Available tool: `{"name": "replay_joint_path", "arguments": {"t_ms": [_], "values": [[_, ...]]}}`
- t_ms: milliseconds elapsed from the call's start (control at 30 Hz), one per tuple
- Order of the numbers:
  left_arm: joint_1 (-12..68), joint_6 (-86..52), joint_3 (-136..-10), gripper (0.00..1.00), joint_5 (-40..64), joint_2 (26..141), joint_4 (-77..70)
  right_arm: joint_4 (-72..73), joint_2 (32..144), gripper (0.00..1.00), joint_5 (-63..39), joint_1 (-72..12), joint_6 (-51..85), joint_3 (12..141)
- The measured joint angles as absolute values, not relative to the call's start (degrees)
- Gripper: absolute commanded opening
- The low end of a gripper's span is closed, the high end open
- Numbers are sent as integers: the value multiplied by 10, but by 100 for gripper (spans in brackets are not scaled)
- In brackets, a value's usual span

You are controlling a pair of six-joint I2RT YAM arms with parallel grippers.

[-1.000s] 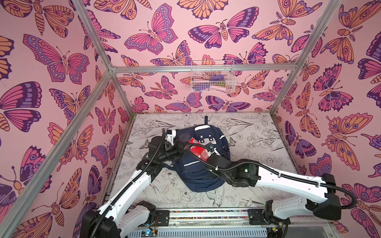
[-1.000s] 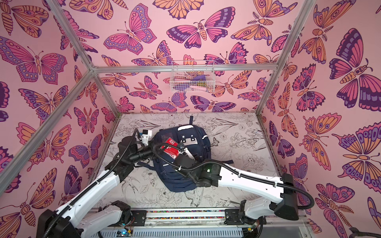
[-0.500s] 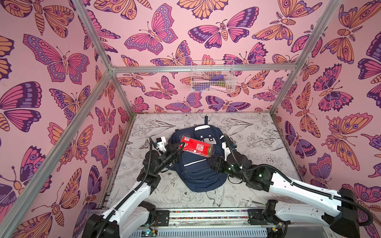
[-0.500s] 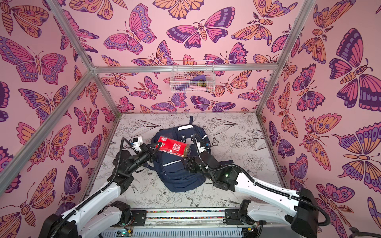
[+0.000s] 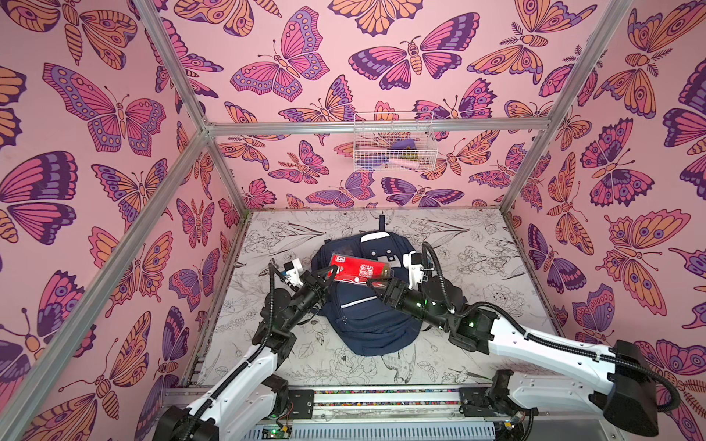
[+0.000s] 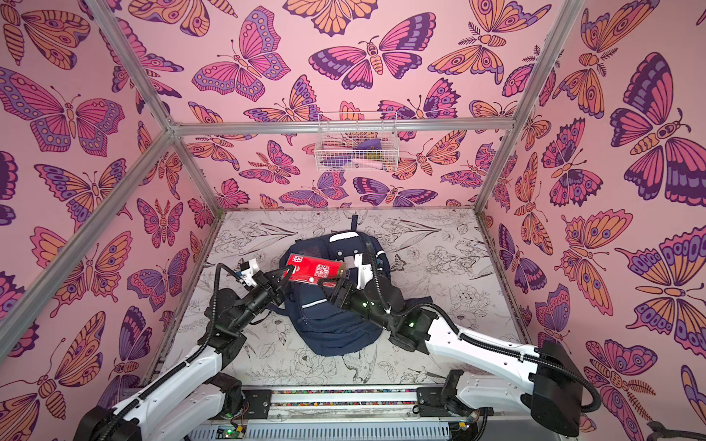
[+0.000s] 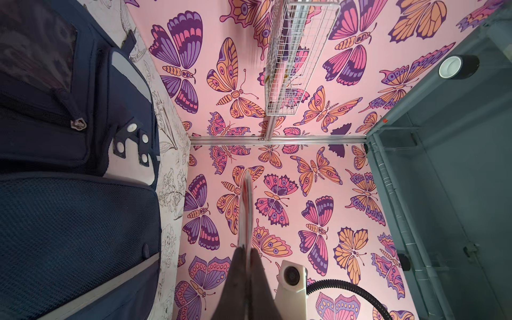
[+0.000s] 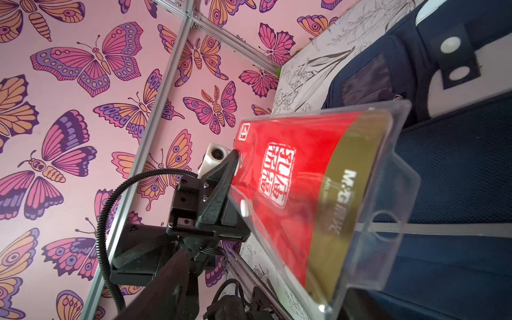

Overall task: Pack books, pencil case, and school supplies into a backpack
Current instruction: Close the student bag at the center of the table.

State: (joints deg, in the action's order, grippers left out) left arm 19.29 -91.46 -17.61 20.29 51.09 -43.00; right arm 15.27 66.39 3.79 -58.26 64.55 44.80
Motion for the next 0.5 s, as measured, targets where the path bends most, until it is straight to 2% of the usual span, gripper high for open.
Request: {"name": "replay_joint_path", "arguments": {"t_ms": [400, 500], "values": [[193, -942, -160, 0, 196, 527, -480, 182, 716, 9, 31, -552, 665, 451], [193, -942, -153, 0, 195, 528, -479, 181, 712, 1, 28, -552, 661, 458]]}}
